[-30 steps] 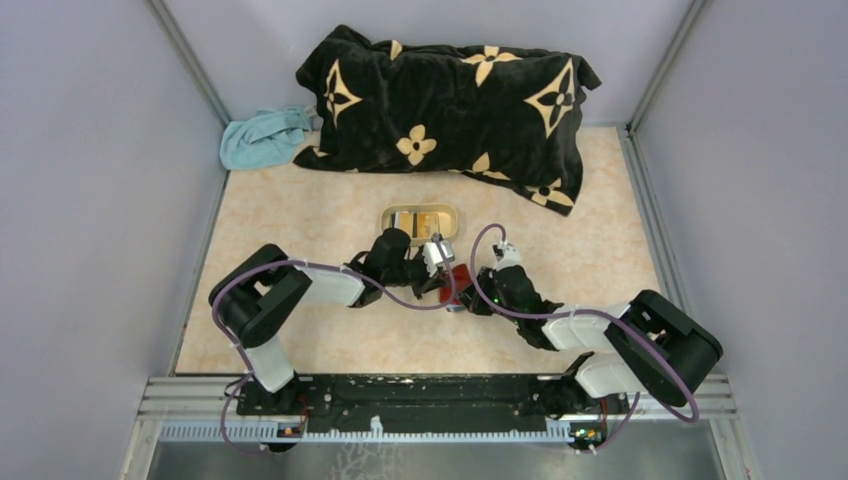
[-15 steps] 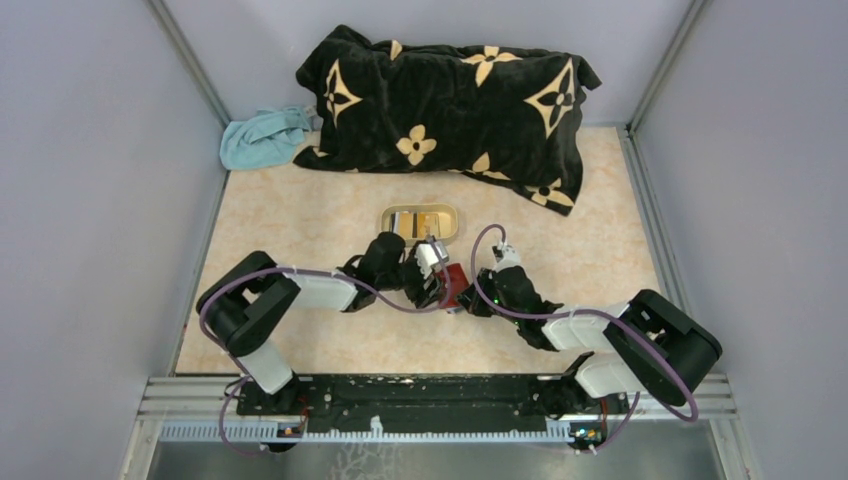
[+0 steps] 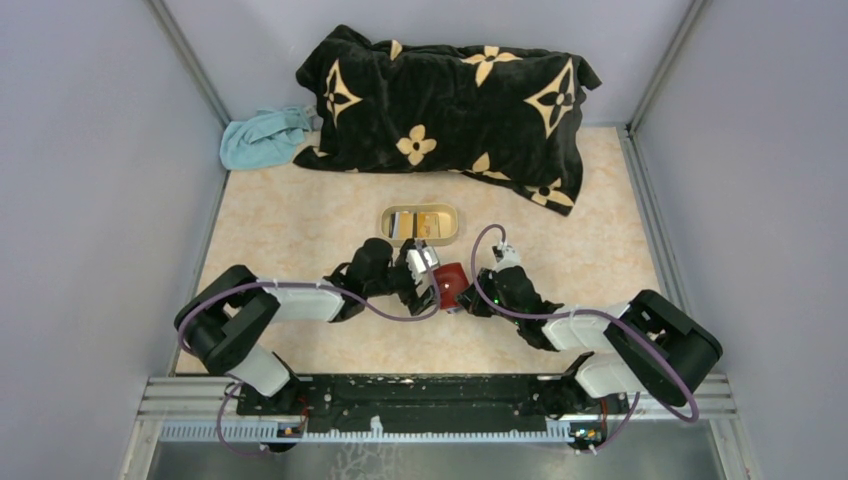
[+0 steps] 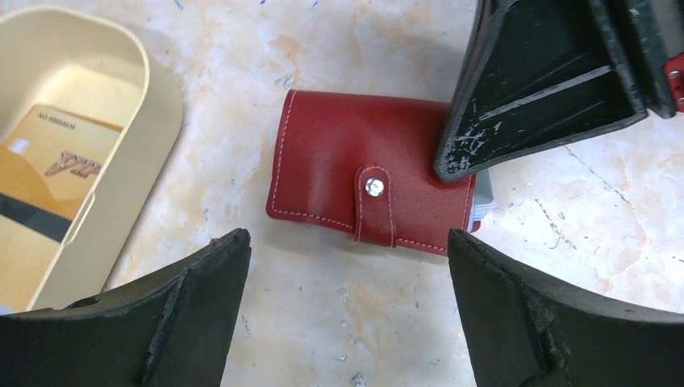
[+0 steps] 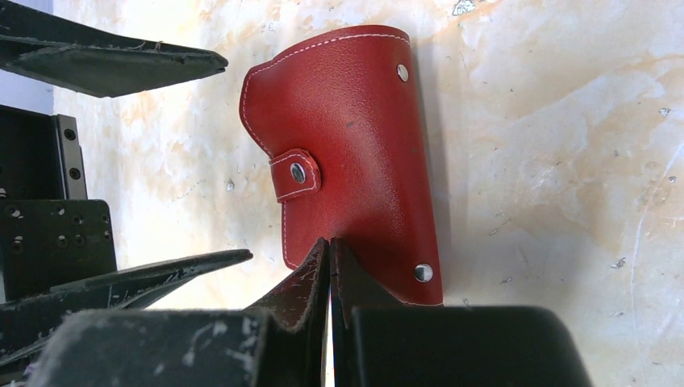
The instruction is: Take the credit cards out of the card holder
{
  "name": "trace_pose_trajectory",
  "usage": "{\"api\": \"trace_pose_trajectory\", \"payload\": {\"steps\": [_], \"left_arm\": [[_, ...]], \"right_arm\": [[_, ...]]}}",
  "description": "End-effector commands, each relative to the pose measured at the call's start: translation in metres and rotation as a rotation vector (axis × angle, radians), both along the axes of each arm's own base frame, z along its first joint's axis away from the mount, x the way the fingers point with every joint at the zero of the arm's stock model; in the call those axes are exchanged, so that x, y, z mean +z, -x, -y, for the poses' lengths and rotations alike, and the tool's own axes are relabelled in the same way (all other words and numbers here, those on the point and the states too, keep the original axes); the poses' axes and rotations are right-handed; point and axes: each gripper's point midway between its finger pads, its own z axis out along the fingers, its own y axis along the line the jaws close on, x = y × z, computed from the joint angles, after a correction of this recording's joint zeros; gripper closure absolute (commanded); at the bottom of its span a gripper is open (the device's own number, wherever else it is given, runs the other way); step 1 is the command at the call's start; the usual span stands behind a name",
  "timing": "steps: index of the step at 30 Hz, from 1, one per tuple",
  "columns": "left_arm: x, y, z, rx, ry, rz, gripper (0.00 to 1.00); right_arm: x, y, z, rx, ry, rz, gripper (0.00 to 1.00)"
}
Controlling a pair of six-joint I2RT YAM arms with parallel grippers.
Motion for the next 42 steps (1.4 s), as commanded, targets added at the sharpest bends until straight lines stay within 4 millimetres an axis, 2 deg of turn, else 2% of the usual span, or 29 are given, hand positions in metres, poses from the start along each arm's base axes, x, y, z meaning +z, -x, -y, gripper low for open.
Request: {"api": "trace_pose_trajectory", "payload": {"steps": [1,4,9,23,32,37,40,42], "left_arm": [[0.025,0.010,0.019,-0.129,0.084,0.085,0.04],[0.023,0.017,0.027,-0.196,0.084,0.070,0.04],[0.008,0.027,0.039,-0.265,0.053,0.067,0.04],[-0.027,0.027,0.046,-0.285,-0.011,0.012,0.07],[-0.040,0.031,0.038,-0.264,-0.046,-0.035,0.19],[-0.039,0.034,0.034,-0.261,-0.050,-0.046,0.29],[-0.039,0.036,0.034,-0.265,-0.050,-0.055,0.47],[-0.038,0.036,0.033,-0.260,-0.048,-0.057,0.53]], "right_arm": [[-0.022,0.016,0.014,0.006,0.067,-0.068,1.00],[-0.022,0.016,0.015,0.002,0.072,-0.070,1.00],[-0.024,0.017,0.016,0.004,0.076,-0.074,1.00],[-0.028,0.018,0.014,0.009,0.069,-0.082,1.00],[-0.031,0.019,0.016,0.001,0.072,-0.088,1.00],[-0.033,0.019,0.027,-0.040,0.083,-0.092,1.00],[-0.033,0.019,0.035,-0.058,0.097,-0.089,1.00],[-0.031,0.018,0.039,-0.065,0.105,-0.084,1.00]]}}
